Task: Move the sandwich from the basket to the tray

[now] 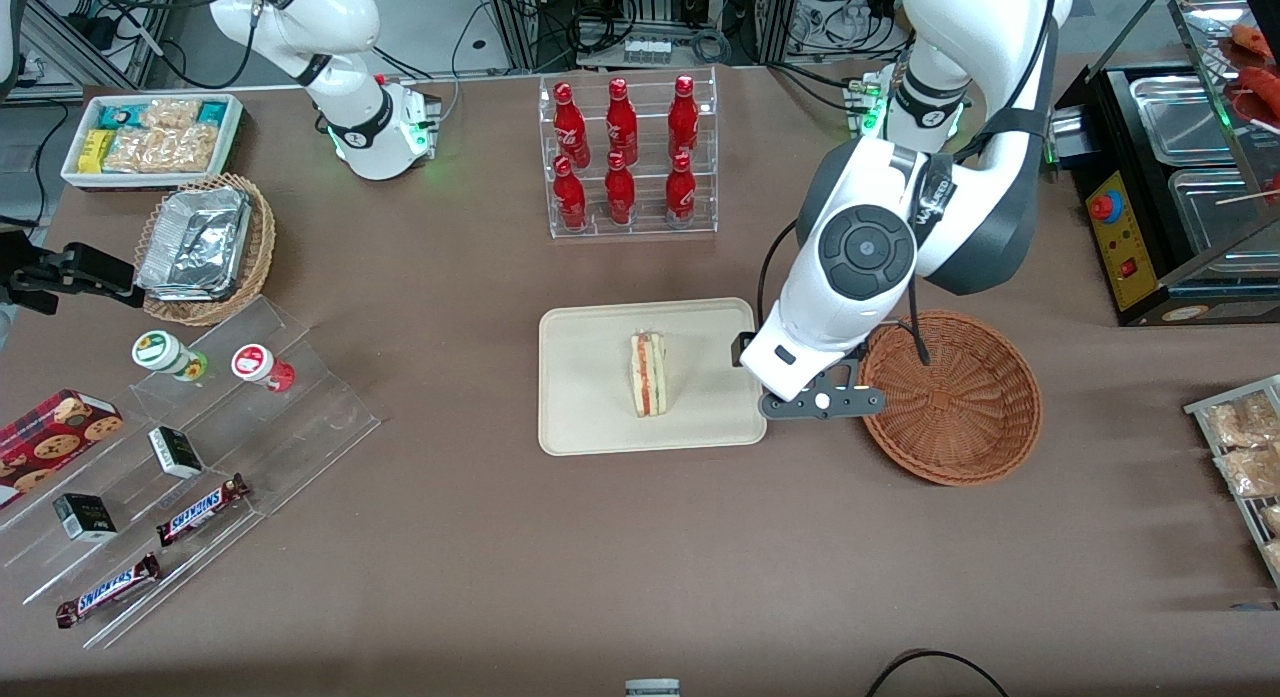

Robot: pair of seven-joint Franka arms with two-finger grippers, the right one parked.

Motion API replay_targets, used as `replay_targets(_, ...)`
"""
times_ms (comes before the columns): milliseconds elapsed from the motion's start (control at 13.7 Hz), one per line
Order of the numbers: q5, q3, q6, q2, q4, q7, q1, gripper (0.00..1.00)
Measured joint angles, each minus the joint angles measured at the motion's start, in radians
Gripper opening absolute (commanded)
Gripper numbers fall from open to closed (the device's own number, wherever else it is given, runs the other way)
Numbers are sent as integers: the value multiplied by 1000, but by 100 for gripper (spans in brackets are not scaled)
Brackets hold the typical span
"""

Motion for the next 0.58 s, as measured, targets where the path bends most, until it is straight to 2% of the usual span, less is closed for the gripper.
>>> replay_targets(583,0,30,-77,-85,-16,1,-2,100)
